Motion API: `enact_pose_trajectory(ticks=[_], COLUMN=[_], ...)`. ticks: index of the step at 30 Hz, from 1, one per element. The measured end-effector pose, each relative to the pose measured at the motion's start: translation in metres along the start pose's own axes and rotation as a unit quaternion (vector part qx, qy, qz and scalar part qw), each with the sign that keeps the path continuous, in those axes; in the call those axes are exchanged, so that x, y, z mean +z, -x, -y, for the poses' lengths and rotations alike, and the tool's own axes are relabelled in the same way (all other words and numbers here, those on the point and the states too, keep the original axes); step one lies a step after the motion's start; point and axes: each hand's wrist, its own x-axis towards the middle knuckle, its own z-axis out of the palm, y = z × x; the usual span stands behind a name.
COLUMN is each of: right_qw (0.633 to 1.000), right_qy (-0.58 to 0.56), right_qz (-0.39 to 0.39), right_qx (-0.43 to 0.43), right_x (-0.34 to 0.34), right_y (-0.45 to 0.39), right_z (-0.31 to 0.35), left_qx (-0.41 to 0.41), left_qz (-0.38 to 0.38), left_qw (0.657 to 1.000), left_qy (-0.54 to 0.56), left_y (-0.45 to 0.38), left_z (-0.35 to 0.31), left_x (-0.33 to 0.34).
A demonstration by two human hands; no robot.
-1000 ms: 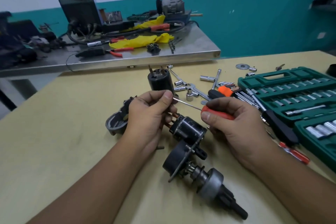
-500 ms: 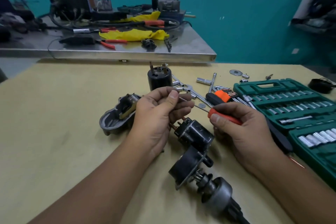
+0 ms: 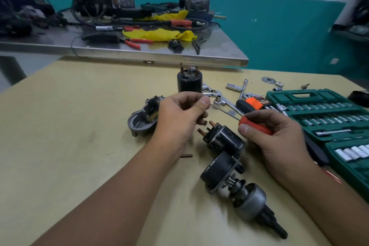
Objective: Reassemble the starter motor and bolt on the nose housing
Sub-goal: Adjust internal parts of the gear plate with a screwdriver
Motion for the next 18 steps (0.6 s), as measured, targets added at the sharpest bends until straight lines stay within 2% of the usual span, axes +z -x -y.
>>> enact_pose_trajectory(ticks=[2, 9, 14, 18], right_qw=[1.000, 0.998, 0.987, 0.964], right_qy=[0.003, 0.015, 0.082, 0.150], right_qz=[0.000, 0.058, 0.077, 0.128], right_qx=[0.004, -0.008, -0.117, -0.178], right_x=[0.001, 0.006, 0.003, -0.004], right_y=[0.000, -0.005, -0.005, -0.007], right_z=[0.000, -0.002, 0.001, 0.007], left_qx=[0.009, 0.034, 0.051, 0.053], left_qz=[-0.010, -0.020, -0.020, 0.025], left_qw=[0.999, 0.999, 0.998, 0.998], left_qy=[-0.032, -0.012, -0.043, -0.032], left_y=[0.000, 0.006, 0.008, 0.009], left_z=[-0.001, -0.003, -0.007, -0.011], left_x=[-0.004, -0.008, -0.010, -0.007])
